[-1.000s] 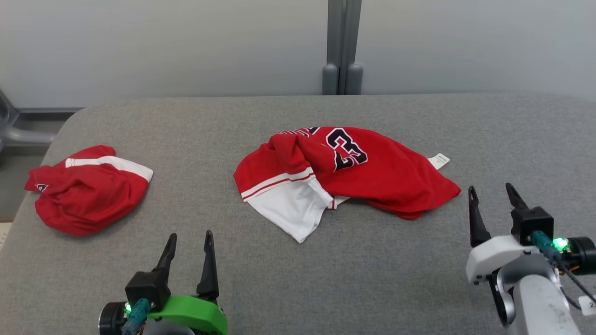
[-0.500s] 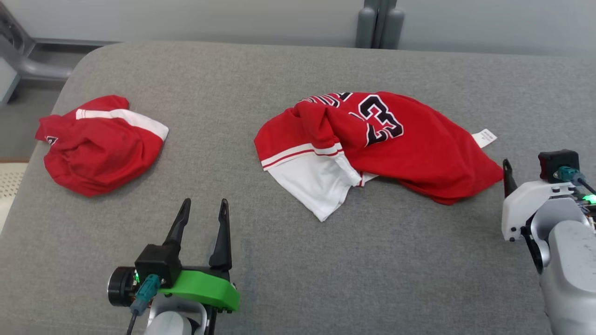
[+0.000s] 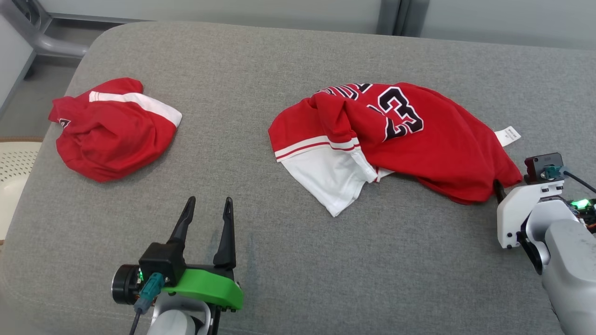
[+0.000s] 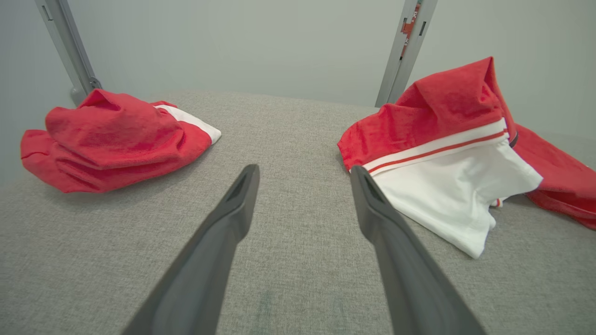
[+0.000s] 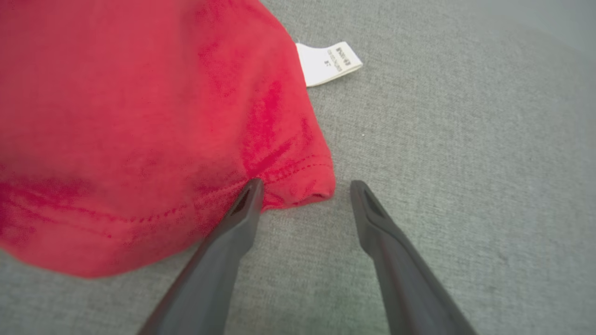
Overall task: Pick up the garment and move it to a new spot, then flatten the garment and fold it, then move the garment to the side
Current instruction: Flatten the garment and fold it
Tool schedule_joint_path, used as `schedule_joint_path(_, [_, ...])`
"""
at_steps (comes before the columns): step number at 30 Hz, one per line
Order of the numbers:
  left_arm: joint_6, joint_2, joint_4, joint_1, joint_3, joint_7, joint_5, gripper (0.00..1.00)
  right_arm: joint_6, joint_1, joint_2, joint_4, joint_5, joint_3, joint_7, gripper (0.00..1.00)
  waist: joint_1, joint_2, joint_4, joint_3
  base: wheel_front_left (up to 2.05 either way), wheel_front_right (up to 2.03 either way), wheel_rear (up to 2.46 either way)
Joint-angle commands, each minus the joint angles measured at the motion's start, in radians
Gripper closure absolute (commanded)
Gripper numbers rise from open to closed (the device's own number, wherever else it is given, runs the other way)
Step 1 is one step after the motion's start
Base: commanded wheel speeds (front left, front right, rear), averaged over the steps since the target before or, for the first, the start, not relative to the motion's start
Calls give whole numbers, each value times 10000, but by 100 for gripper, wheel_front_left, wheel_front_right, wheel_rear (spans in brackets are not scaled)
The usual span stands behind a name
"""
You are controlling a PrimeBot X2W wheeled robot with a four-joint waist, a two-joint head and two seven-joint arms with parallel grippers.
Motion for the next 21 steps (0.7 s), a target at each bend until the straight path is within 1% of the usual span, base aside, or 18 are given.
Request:
schedule_joint_path(1, [-1, -1, -48, -71, -4, -2, -79, 0, 12, -31, 82, 145, 185, 293, -7, 63, 0, 0, -18, 5, 0, 0, 0])
schedule_joint_path(2, [6, -1, -66, -85, -9, -2, -75, 0, 12, -117, 0, 163, 338, 446, -6, 86, 0, 0, -28, 9, 0, 0, 0])
schedule_joint_path(3, [9, -1, -78, -98, -12, -2, -68, 0, 10, -205, -71, 149, 415, 625, -34, 97, 0, 0, -34, 12, 0, 0, 0])
schedule_joint_path(4, [10, -1, -97, -110, -13, -2, -76, 0, 8, -320, -175, 102, 495, 806, -106, 100, 0, 0, -43, 8, 0, 0, 0])
schedule_joint_path(9, [46, -1, -221, -158, -54, -2, -130, 0, 4, -951, -617, -97, 707, 1393, -483, 100, 0, 0, -53, -21, 0, 0, 0])
schedule_joint_path(13, [75, 0, -385, -225, -132, -2, -159, 0, 4, -1689, -1031, -226, 543, 1706, -687, 100, 0, 0, -1, 33, 0, 0, 0])
schedule_joint_path(21, [71, 0, -623, -404, -281, 0, -174, 0, 1, -3860, -2015, -329, 24, 2170, -554, 100, 0, 0, 295, 466, 0, 0, 0])
